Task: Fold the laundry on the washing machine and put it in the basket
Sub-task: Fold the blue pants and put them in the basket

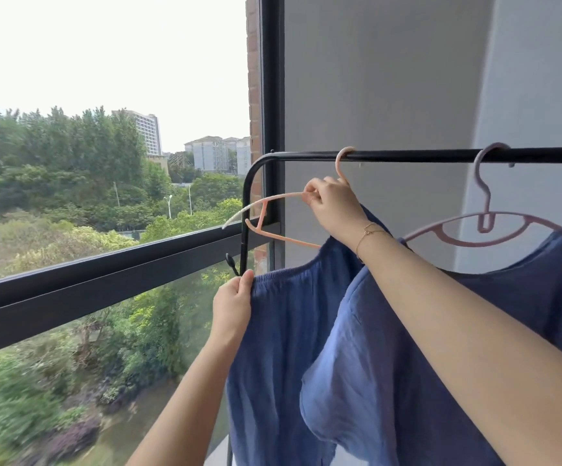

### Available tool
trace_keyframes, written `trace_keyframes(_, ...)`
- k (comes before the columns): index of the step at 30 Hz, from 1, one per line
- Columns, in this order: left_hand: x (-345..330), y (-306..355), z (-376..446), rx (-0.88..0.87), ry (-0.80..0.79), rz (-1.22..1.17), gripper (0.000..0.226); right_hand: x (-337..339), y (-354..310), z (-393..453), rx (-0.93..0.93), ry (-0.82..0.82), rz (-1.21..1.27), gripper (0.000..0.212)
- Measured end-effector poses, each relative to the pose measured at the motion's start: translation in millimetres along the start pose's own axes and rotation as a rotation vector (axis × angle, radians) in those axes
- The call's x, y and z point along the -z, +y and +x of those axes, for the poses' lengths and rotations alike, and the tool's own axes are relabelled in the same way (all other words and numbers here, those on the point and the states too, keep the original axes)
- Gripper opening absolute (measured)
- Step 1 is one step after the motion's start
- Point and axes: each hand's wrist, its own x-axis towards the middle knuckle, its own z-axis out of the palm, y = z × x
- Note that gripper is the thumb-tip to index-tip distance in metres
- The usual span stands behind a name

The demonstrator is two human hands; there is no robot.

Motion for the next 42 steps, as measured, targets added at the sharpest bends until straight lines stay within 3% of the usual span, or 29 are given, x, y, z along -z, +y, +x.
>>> trace_keyframes(8, 0, 52, -42, 0.068, -0.144, -0.179, 0.034, 17, -26, -55, -0.320, -0.041, 0.451, 0.049)
trace_keyframes(14, -2, 77, -96, 0.066, -0.097, -0.209, 0.042, 27, -36, -123, -0.447, -0.031, 0.812, 0.031)
trace_keyframes(19, -9, 81, -151, 0.079, -0.055, -0.096, 0.024, 22, -35, -213, -0.462, -0.055, 0.946, 0.025)
trace_keyframes(26, 17, 119, -255, 0.128, 0.015, -0.039, 0.028, 38, -25, -317, -0.471, -0.318, 1.083, 0.046)
trace_keyframes(32, 55, 136, -349, 0.228, 0.135, -0.016, 0.026, 47, -71, -396, -0.400, -0.601, 1.304, 0.039)
trace_keyframes(37, 100, 146, -413, 0.361, 0.226, -0.059, 0.032, 80, -113, -443, -0.136, -0.989, 1.470, 0.036)
trace_keyframes(42, 174, 161, -479, 0.345, 0.418, -0.056, 0.025, 98, -175, -491, 0.014, -1.165, 1.393, 0.023)
